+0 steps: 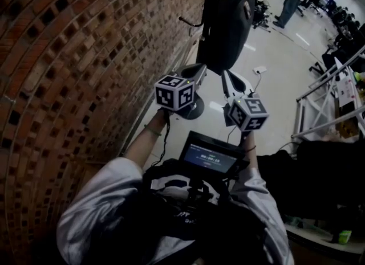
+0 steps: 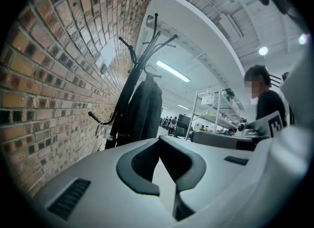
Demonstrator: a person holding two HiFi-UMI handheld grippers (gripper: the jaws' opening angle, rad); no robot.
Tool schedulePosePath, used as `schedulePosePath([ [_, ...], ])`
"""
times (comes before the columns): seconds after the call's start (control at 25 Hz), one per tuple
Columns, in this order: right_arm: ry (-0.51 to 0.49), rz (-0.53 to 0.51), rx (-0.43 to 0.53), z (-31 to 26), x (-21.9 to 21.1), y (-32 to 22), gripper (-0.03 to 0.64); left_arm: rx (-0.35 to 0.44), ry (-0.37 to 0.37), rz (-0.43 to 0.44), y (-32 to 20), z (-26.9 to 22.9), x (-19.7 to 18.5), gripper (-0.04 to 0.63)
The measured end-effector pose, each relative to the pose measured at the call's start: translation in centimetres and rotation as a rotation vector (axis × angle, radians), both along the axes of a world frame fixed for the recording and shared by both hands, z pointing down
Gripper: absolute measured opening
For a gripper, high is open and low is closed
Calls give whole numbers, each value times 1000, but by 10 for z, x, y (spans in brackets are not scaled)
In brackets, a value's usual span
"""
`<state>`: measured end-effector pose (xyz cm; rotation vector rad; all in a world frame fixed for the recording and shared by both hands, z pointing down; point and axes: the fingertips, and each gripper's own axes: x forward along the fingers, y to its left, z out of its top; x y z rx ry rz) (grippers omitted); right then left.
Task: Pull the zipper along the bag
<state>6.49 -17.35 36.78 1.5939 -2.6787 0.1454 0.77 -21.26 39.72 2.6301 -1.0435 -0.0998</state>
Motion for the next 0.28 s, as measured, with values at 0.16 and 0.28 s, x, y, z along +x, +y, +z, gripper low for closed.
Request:
schedulePosePath([
  [0.16, -8, 0, 6, 3, -4, -4, 9, 5, 2, -15, -4, 1, -8, 6],
  [0.28, -13, -2, 2, 5, -5, -2, 9, -3, -1, -29, -3, 3, -13, 6],
])
